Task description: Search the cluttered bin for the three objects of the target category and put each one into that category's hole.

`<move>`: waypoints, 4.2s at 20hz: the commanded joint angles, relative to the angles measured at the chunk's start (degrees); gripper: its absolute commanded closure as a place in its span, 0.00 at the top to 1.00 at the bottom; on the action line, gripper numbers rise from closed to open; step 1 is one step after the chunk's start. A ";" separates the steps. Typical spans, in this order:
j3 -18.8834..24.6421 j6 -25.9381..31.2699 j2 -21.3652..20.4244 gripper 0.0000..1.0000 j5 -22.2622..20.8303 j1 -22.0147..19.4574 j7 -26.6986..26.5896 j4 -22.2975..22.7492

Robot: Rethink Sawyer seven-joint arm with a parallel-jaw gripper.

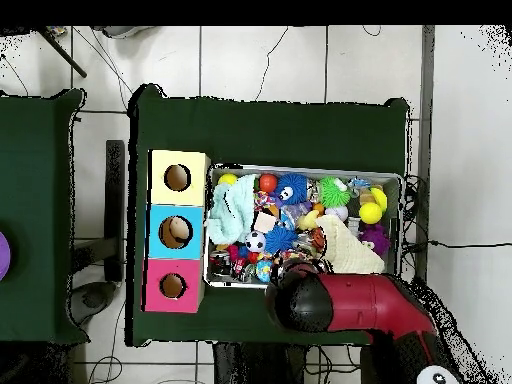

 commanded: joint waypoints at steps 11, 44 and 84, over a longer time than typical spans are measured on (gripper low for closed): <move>-3.67 2.69 -3.41 0.00 8.86 6.00 10.59 4.98; -9.93 -7.49 1.26 0.00 20.11 21.48 16.95 6.89; -13.16 3.88 -5.29 0.00 28.60 26.80 13.21 2.31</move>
